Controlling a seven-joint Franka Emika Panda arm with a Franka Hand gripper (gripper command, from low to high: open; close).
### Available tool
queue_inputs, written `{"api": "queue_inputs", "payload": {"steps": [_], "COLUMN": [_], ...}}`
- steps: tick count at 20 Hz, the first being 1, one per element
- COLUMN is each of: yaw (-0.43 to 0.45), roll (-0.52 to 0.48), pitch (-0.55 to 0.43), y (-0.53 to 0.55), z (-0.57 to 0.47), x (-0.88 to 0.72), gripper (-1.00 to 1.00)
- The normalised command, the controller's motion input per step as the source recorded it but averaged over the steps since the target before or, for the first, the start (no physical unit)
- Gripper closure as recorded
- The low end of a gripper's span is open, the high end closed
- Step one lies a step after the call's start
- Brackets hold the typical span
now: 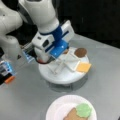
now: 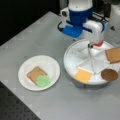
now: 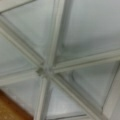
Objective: Ingredient selection for cheeseburger or sandwich
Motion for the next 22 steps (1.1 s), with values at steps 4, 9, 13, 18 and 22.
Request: {"api": "queue_inputs", "payload": {"steps": [4,9,13,18,22], "yaw": [0.063,0.008,-0.042,-0.046,-0.016], "roll": [-0.229,-0.264,-0.263,-0.159,-0.152], "pitch": [-0.060,-0.055,-0.044,-0.113,-0.081], "y": [0.12,0.18,0.27,0.16,0.04], "z": [-0.04,-0.17,-0.36,-0.30,-0.19], "x": [-0.08,0.04,0.07,0.01,-0.24], "gripper": [-1.00,-1.00,-1.00,-1.00,-1.00]}}
